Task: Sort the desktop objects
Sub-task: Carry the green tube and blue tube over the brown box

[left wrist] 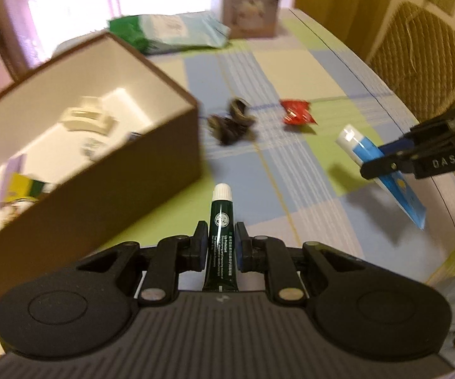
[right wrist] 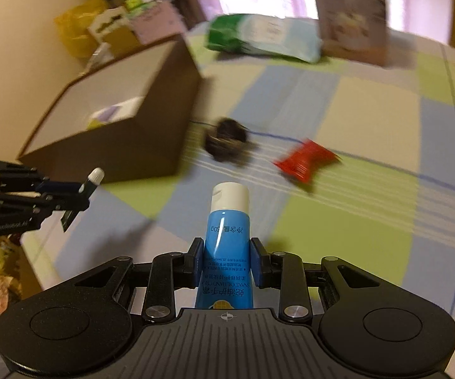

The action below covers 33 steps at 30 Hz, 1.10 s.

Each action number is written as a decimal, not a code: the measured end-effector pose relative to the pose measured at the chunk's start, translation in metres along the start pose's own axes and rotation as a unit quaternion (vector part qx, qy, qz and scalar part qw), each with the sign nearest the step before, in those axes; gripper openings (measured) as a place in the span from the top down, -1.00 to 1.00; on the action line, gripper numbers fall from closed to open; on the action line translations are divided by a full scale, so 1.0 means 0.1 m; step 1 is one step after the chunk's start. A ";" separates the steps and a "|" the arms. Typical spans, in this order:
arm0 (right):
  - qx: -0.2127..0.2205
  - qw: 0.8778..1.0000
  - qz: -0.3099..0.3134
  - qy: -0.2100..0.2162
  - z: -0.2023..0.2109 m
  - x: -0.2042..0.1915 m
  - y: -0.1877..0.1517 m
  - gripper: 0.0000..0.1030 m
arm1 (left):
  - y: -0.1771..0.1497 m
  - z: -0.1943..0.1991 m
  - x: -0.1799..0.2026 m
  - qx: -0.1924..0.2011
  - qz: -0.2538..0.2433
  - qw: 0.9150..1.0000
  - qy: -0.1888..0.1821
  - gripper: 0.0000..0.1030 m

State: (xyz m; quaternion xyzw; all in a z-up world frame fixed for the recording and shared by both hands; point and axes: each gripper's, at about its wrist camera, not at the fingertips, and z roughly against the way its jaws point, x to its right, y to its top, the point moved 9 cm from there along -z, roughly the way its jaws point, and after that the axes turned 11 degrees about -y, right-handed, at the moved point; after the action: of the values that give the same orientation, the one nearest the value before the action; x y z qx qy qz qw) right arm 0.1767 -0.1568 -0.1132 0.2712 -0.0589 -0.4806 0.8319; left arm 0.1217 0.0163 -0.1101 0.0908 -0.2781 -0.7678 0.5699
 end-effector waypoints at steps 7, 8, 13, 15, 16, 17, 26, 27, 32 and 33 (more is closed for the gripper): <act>0.014 0.998 0.049 0.036 0.02 -0.58 0.28 0.36 | 0.00 0.49 -0.41 0.026 0.011 0.999 0.035 0.74; 0.016 0.998 0.056 0.040 0.00 -0.67 0.33 0.36 | 0.00 0.56 -0.47 0.029 0.012 0.999 0.041 0.74; 0.031 0.994 0.083 0.063 -0.09 -1.05 0.60 0.36 | 0.01 0.89 -0.85 0.048 0.019 0.996 0.068 0.74; 0.040 0.993 0.090 0.070 -0.12 -1.20 0.75 0.36 | 0.03 1.01 -1.01 0.054 0.021 0.995 0.079 0.74; 0.046 0.992 0.095 0.073 -0.13 -1.28 0.83 0.36 | 0.05 1.05 -1.09 0.057 0.020 0.995 0.084 0.74; 0.052 0.991 0.099 0.076 -0.14 -1.36 0.92 0.36 | 0.08 1.09 -1.16 0.060 0.019 0.994 0.089 0.74; 0.076 0.986 0.119 0.084 -0.36 -1.88 1.59 0.36 | 0.35 1.24 -1.82 0.063 0.004 0.990 0.127 0.74; 0.076 0.986 0.119 0.084 -0.39 -1.92 1.65 0.36 | 0.38 1.23 -1.88 0.062 0.005 0.990 0.127 0.74; 0.071 0.987 0.121 0.076 -0.61 -2.06 1.88 0.36 | 0.51 1.17 -2.11 0.068 0.013 0.990 0.122 0.74; 0.066 0.988 0.121 0.074 -0.66 -2.07 1.91 0.36 | 0.53 1.16 -2.14 0.069 0.015 0.990 0.120 0.74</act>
State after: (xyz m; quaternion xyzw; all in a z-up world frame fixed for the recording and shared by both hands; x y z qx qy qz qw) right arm 0.2368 0.1162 -0.0385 0.3517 -0.0611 -0.3497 0.8662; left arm 0.1839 0.2422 -0.0237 0.2168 -0.2618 -0.7215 0.6032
